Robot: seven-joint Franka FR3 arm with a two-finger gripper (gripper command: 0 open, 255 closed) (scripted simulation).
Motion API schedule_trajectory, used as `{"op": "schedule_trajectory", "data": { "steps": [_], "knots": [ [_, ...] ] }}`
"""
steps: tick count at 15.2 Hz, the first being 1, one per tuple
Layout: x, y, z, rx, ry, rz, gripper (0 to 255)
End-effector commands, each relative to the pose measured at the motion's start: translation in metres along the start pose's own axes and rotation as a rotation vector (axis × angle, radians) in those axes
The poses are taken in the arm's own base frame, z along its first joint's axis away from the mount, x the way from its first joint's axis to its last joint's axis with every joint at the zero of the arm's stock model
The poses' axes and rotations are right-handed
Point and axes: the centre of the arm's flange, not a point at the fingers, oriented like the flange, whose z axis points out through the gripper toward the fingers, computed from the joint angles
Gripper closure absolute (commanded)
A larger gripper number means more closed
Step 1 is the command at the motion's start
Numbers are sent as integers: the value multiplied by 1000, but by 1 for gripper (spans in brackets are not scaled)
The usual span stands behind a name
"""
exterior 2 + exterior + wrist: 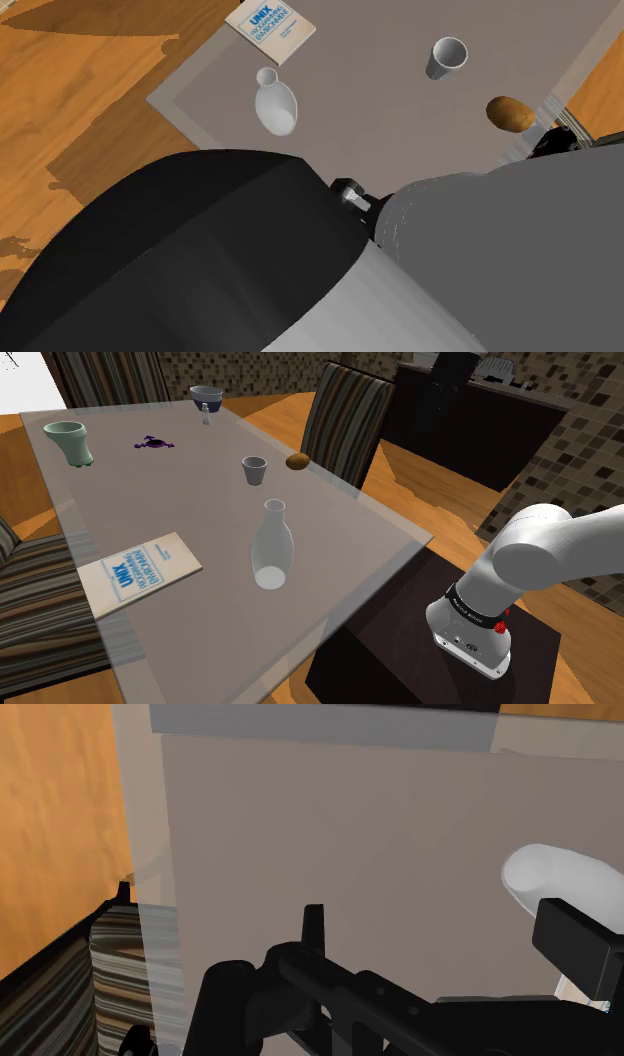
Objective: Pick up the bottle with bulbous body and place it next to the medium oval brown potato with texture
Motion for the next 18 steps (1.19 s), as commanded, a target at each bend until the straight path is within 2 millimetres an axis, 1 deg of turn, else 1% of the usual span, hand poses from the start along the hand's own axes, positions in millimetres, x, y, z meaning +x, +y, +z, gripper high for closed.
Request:
{"op": "schedule_trajectory", "data": {
  "steps": [1,18],
  "knots": [
    [0,0,0,0,0,0,0],
    [87,-191,93,-46,7,-35,0]
  ]
}}
